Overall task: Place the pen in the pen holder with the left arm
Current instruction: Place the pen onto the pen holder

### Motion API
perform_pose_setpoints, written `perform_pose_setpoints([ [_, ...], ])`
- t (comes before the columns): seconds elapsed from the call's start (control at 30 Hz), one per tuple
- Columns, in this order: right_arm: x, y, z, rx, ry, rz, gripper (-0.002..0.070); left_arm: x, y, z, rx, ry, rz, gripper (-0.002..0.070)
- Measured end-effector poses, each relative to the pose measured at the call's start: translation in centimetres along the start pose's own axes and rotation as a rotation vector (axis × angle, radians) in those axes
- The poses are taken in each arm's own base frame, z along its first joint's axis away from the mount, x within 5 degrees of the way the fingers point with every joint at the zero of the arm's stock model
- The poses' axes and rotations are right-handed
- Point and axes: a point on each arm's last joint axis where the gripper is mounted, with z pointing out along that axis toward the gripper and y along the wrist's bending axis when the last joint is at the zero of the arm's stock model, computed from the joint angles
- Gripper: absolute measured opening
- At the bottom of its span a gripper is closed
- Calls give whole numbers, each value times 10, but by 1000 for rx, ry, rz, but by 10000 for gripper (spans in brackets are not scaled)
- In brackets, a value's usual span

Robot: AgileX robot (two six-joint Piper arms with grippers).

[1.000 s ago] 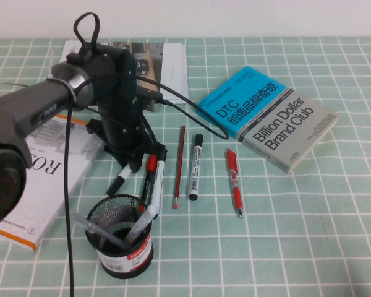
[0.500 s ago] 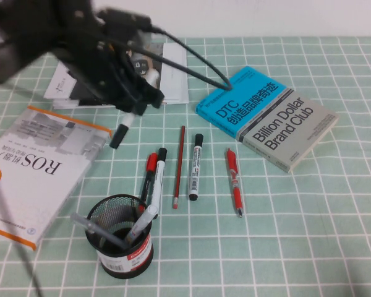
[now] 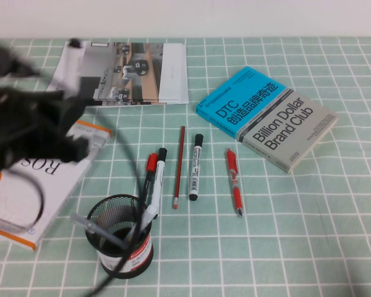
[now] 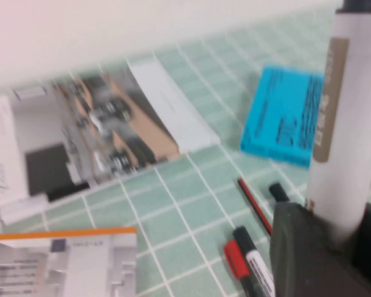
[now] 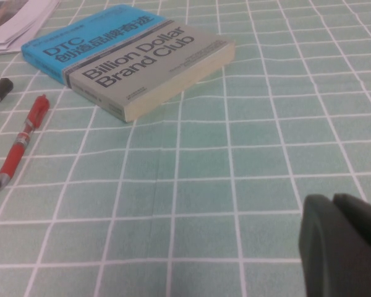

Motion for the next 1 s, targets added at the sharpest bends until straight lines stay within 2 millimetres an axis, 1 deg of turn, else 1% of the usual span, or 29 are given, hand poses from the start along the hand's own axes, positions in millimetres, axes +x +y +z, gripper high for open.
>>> perform_pose_setpoints([
  [0.13,0,0,0,0,0,0,-20,21,-1,-24,-19,-91,-4,118],
  [0.2,0,0,0,0,0,0,-20,32,-1,-30,-26,-120,-21,118],
  [0.27,0,0,0,-1,0,2,-20,43,-1,-31,-28,-123,-48,118],
  [0.4,0,0,0,-1,0,3,-20,66,-4,-26,-23,-139,-116,118],
  [0.5,0,0,0,-1,0,3,-20,78,-13,-25,19,-208,-101,118],
  [0.6,0,0,0,-1,0,3,-20,86,-23,-24,84,-261,-69,118],
  [0.7,0,0,0,-1,0,3,-20,91,-31,-19,131,-266,-63,118],
  [1.0,0,0,0,-1,0,3,-20,107,-41,12,181,-196,-70,118],
])
